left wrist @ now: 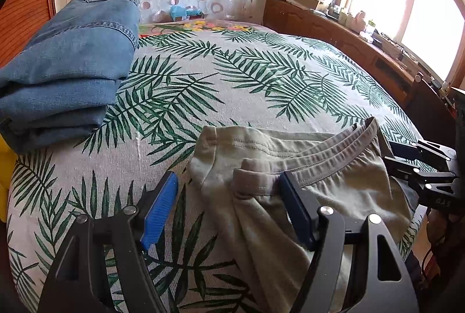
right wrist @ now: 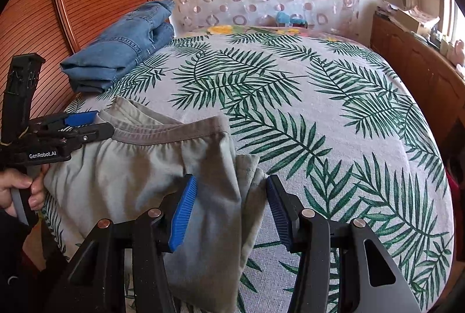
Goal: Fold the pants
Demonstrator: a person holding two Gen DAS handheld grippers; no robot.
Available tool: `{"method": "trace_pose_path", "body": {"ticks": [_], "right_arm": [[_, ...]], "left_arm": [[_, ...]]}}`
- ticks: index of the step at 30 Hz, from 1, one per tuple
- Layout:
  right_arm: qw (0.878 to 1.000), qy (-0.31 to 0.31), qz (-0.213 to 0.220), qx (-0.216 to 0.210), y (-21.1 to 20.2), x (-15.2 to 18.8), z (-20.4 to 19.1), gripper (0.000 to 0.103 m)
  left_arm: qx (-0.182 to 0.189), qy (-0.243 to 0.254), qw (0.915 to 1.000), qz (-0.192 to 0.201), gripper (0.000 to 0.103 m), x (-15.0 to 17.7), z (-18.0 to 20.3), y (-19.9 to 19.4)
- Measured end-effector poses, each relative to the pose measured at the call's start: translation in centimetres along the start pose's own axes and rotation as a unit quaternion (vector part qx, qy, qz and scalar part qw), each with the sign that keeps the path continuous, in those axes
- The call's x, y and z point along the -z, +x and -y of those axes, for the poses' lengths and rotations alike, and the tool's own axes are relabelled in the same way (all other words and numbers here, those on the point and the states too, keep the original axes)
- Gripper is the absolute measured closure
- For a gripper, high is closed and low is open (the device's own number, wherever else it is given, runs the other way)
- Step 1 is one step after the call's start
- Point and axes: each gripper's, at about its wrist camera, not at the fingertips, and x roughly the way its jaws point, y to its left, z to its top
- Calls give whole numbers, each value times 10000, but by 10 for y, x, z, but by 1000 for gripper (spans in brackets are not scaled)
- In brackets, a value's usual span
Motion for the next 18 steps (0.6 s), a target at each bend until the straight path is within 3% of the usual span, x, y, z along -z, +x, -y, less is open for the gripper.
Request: {"method": "trace_pose_path", "body": {"ticks": [9, 18], "right_arm": [[9998, -131, 51, -118, 1, 1, -8, 85], [9997, -56, 95, -202, 5, 5, -4, 87]], "left_arm": [[1, 0, 10000, 2, 30, 0, 0, 0], [6, -2, 10000, -1, 30, 0, 0, 0]]}}
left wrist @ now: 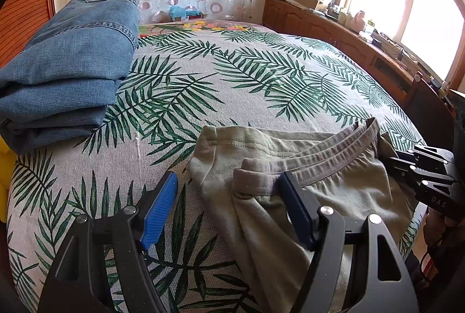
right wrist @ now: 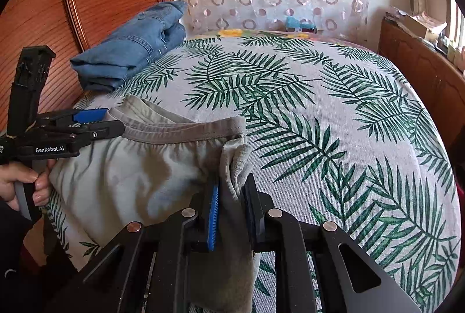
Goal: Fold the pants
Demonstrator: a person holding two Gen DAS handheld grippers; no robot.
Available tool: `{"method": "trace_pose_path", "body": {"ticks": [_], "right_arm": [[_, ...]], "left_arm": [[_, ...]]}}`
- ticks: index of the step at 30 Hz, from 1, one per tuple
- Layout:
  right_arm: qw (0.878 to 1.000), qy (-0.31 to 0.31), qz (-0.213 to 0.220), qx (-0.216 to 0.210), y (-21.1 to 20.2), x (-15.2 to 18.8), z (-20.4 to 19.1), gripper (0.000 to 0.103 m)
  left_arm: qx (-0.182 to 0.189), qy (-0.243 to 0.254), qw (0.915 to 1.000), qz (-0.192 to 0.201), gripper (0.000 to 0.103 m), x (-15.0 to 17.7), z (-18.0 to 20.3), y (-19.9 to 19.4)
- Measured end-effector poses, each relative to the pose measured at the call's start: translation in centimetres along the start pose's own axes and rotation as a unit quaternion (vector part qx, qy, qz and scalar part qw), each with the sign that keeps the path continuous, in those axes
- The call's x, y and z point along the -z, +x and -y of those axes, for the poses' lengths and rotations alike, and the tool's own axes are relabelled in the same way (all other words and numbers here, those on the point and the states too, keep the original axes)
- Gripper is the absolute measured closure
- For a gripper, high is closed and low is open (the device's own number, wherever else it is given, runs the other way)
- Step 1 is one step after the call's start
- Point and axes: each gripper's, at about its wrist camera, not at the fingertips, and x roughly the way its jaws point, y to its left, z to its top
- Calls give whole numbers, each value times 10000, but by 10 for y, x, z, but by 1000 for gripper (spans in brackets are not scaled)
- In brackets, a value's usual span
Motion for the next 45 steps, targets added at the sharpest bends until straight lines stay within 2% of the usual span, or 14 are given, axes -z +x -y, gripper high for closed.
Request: {"method": "trace_pose_path", "body": {"ticks": [2, 4, 7, 13, 16, 18, 25, 45], "right_arm": [[10000, -9, 48, 19, -1, 2, -1, 87], [9999, -21, 108, 39, -2, 4, -1, 87], [9999, 19, 167, 1, -3, 7, 0, 87], [9999, -7, 101, -49, -3, 6, 1, 87], [9999, -33, 92, -37, -3, 5, 1, 87], [9999, -29, 85, -90, -3, 5, 0, 91], [9998, 67, 154, -118, -10, 8, 1, 93], [9962, -84, 863, -109, -69, 6, -2, 93]], "left_arm": [[25, -3, 10000, -1, 31, 0, 0, 0], [201, 36, 9998, 11, 46, 1, 2, -2], [368, 70, 9993, -19, 63, 1, 4, -4], [468, 31, 9989, 13, 81, 3, 9, -9], [426, 84, 9990, 122, 83, 4, 15, -16], [401, 108, 9989, 197, 83, 4, 17, -21], [418, 199, 9976, 505, 83, 2, 27, -44], [521, 476, 9896, 1251, 83, -8, 53, -101]]}}
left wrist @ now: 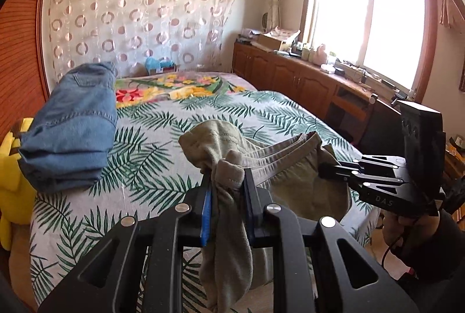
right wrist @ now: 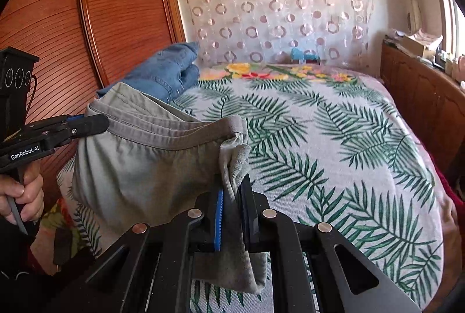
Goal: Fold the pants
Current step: 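Grasp the pants waistband with both grippers and lift it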
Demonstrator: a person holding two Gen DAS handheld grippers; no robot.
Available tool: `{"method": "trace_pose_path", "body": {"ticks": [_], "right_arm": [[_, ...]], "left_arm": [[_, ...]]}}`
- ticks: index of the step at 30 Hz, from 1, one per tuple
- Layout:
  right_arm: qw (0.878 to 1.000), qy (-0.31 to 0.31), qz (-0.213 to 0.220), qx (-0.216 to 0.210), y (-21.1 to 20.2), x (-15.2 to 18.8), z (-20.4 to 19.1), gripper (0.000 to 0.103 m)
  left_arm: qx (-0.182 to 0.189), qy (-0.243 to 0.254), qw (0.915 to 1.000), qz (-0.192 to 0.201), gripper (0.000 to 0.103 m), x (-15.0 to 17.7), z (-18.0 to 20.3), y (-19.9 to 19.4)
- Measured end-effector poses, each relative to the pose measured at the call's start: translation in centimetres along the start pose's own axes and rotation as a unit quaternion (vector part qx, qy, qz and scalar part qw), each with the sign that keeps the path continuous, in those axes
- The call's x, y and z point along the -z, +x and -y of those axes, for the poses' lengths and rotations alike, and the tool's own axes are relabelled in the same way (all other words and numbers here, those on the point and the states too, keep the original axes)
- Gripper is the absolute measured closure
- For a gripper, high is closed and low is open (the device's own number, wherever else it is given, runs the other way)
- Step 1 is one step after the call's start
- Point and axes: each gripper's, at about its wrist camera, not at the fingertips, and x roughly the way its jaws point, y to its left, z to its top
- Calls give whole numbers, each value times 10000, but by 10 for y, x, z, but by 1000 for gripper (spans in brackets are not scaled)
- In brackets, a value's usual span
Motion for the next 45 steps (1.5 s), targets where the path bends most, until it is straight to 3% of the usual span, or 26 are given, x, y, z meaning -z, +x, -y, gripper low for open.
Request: {"method": "trace_pose_path", "body": {"ticks": [16, 26, 35, 45], "right_arm": [[9986, -285, 433, 40, -37, -28, -4, 93], [9967, -515, 626, -13, -46, -46, -15, 93], [9955, -744, 570, -105, -19, -59, -21, 93], [9948, -908, 412, -211, 31, -96, -17, 93]], "left_arm": [[-70, 163, 9986, 491, 84, -22, 9, -32], [-200, 196, 9967, 756, 84, -31, -5, -51], [-340, 102, 9967, 731, 84, -33, -25, -45], [-507, -107, 9963, 681, 84, -41, -56, -26]]}}
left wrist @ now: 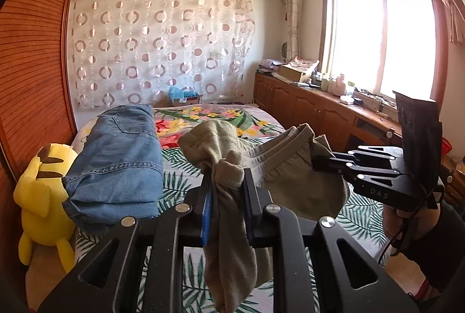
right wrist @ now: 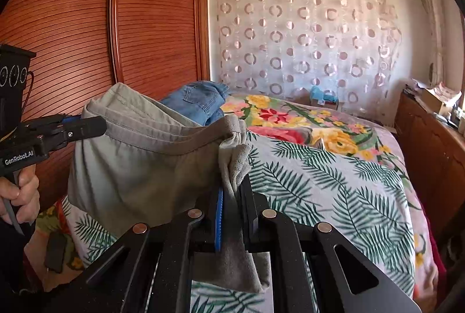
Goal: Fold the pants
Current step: 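Grasp the pants waistband with both grippers and lift it, then carry the lifted grey-green pants with both grippers toward the folded blue jeans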
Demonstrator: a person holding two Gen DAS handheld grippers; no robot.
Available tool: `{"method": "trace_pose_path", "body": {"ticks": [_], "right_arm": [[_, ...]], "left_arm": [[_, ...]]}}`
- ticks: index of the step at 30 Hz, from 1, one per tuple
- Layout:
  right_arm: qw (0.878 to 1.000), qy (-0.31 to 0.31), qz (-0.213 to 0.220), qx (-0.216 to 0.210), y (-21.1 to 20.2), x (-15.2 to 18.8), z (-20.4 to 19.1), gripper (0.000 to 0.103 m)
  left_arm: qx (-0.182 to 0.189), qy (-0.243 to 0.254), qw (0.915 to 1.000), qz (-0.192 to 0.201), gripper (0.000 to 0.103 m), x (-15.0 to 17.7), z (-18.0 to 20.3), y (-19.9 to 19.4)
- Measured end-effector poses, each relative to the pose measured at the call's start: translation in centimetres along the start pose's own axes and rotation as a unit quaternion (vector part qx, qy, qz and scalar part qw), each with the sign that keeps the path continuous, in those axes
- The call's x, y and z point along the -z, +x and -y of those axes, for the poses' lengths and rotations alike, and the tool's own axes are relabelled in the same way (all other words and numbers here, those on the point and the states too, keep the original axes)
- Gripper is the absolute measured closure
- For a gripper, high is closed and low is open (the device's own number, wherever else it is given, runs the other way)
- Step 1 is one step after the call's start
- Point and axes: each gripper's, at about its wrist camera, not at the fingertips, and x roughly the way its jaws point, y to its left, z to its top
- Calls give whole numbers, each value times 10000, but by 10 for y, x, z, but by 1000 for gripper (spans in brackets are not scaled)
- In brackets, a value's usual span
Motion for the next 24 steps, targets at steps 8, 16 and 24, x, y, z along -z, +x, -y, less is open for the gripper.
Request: {"method": "trace_pose_path", "body": {"ticks": [8, 16, 24], "right_arm": [[9997, -229, -39, -45, 44, -29, 12, 93], [9991, -421, -60, -79, 97, -62, 24, 93], [9982, -548, -67, -213, 136, -83, 31, 93]], "left_arm": [[-132, 19, 9999, -54, 85, -16, -19, 26], [-264, 0, 9997, 8, 85, -32, -36, 45], [-437, -59, 9990, 69, 85, -46, -55, 53]]}}
